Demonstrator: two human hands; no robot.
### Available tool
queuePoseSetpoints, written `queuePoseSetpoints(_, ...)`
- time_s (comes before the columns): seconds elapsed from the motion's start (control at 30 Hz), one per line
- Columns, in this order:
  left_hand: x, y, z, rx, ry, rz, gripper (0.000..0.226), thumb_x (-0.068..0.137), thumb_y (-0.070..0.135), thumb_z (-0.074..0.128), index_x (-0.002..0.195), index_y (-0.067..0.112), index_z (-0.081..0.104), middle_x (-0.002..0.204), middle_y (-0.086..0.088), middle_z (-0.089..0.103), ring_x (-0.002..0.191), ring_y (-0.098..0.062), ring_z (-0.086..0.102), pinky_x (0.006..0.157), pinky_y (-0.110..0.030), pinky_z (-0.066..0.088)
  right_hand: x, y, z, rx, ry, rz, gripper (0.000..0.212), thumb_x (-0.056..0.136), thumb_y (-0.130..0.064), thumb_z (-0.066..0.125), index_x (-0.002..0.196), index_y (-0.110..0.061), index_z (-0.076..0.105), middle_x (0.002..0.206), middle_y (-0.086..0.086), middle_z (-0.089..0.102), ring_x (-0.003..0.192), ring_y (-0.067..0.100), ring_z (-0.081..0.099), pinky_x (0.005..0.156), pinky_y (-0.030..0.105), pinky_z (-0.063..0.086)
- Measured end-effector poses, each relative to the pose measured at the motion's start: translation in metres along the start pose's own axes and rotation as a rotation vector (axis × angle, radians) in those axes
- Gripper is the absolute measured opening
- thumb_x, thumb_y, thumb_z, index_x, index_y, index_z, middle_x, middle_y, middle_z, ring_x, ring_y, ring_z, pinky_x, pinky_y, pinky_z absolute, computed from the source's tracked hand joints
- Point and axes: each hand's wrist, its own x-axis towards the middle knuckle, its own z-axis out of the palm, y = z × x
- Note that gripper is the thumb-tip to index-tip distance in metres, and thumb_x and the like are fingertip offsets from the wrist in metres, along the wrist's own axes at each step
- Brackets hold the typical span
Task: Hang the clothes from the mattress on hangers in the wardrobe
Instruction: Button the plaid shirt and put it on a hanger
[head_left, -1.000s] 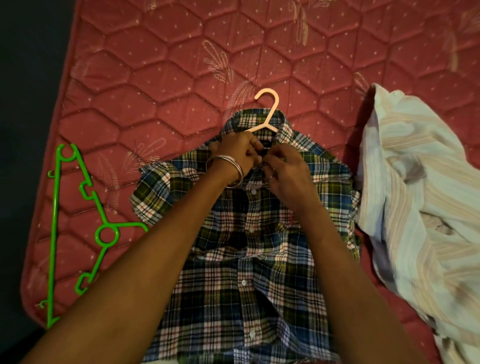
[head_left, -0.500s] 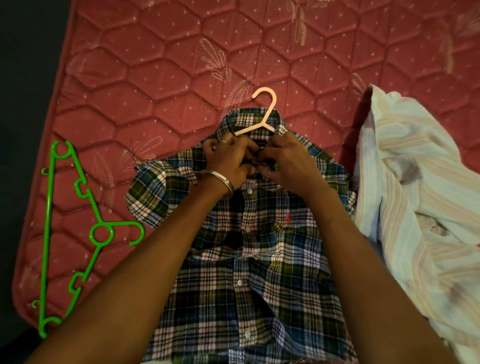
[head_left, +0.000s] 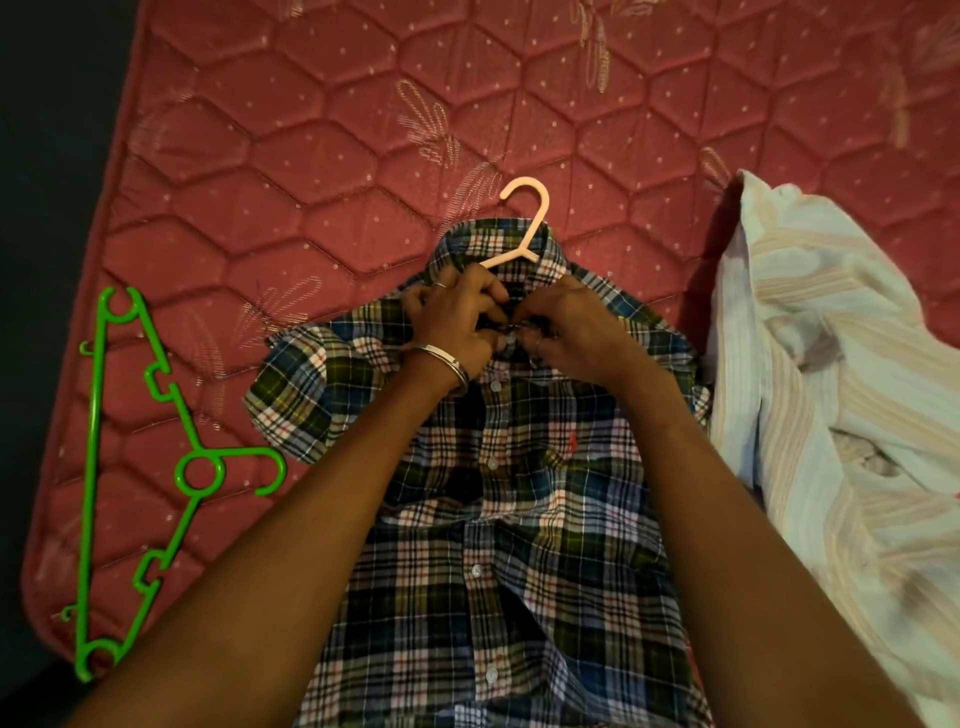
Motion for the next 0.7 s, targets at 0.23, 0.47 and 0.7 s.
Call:
queuePoseSetpoints(0.23,0.007,-0.007,-0.006,-0.093,-0.072,-0.146,0.054,0.06,0.026,0.083,0.102,0.037,0.05,0.072,0.022,0.064,0.102,-0.016,0.06,0.098,-0.052,0.037,-0.004,-0.007,0.007,-0.034,0.116,-0.014,0.037,0.075,-0.034,0.039,0.083,-0.005,0.06,0.079,0.008,0.057,0.08,0.025,0.044,0.067,0.036,0.035)
queuePoseSetpoints(0.47,0.007,-0.007,-0.004,-0.256,-0.046,-0.208,0.039,0.074,0.019,0.071,0.093,0.047,0.05,0.067,0.012,0.067,0.085,-0.018,0.065,0.09,-0.053,0.047,-0.006,-0.005,0.02,-0.052,0.069,0.046,0.026,0.083,-0.02,0.043,0.098,-0.007,0.06,0.092,0.006,0.057,0.088,0.031,0.05,0.075,0.048,0.041)
queuePoseSetpoints(0.7,-0.001,-0.003,0.014,-0.125,0.072,-0.065,0.022,0.086,0.002,0.055,0.103,0.015,0.051,0.08,0.022,0.041,0.103,-0.028,0.051,0.096,-0.056,0.035,-0.003,-0.009,0.014,-0.085,0.052,0.065,0.024,0.086,-0.018,0.04,0.092,-0.004,0.058,0.091,0.01,0.056,0.087,0.029,0.046,0.079,0.046,0.039)
